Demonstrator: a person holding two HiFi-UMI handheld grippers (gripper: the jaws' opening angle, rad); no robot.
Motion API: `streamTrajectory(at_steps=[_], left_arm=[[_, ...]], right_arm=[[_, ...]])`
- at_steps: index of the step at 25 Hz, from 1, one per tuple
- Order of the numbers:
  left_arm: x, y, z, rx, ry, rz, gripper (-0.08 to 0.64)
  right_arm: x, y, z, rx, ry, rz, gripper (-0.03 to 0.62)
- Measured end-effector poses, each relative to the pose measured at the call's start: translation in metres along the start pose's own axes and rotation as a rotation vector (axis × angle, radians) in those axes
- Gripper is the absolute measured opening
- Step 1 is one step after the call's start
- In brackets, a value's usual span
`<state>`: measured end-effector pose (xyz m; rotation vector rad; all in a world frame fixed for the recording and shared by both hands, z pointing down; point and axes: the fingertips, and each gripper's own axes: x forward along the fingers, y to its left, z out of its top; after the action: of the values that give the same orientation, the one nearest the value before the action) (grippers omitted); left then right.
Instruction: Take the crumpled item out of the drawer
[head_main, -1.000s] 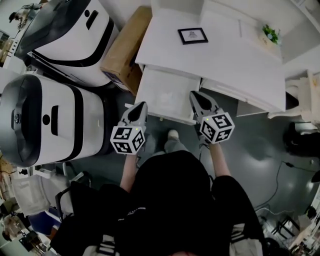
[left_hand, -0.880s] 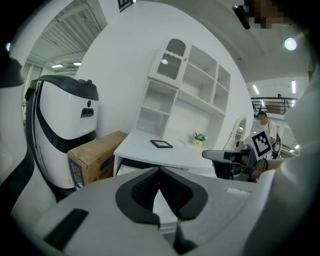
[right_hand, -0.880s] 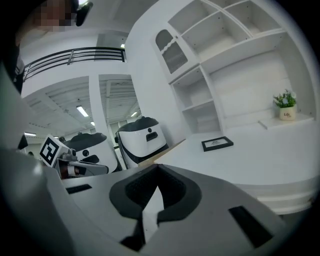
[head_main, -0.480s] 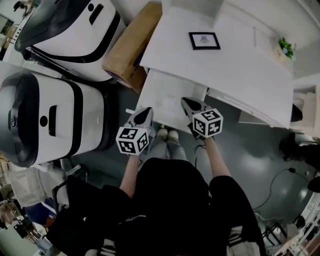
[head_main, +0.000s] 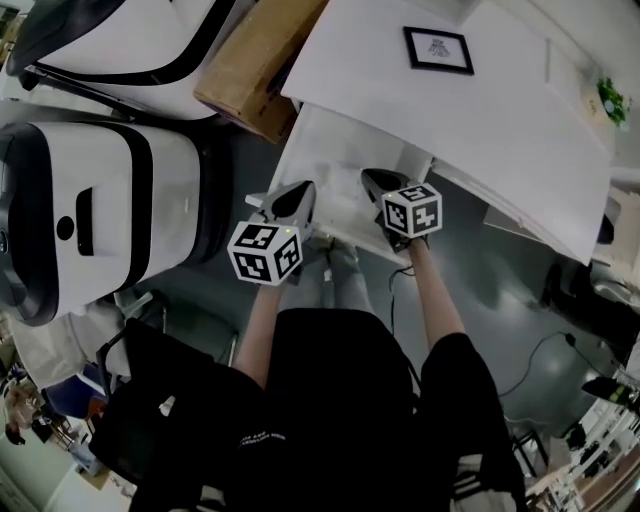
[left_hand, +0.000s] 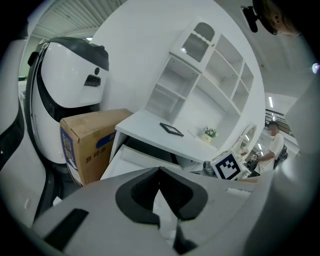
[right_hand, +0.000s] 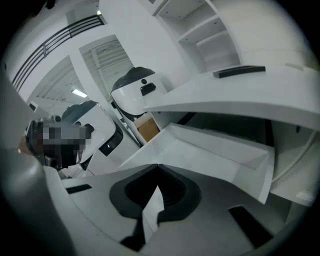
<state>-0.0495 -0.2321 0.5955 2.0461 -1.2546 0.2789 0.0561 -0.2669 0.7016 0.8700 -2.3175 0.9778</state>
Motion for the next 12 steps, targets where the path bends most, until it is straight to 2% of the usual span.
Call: streamTrajectory(at_steps=[3, 5, 12], left_arm=[[0.008, 0.002, -0.004, -0.020, 0.008, -0.001, -0.002], [0.011, 0.004, -0.006, -0.029, 0.013, -0.001, -0.003], [0.017, 0.012, -0.009, -0.039, 0.033, 0.010, -0.002]], right_arm=[[0.018, -0.012, -0.015, -0.021, 0.050, -0.016, -0.006], [0.030, -0.020, -0.024, -0.036, 0.082, -0.033, 0.061], [0.062, -0.040, -0.046, -0.079, 0.145, -0.067, 0.147]])
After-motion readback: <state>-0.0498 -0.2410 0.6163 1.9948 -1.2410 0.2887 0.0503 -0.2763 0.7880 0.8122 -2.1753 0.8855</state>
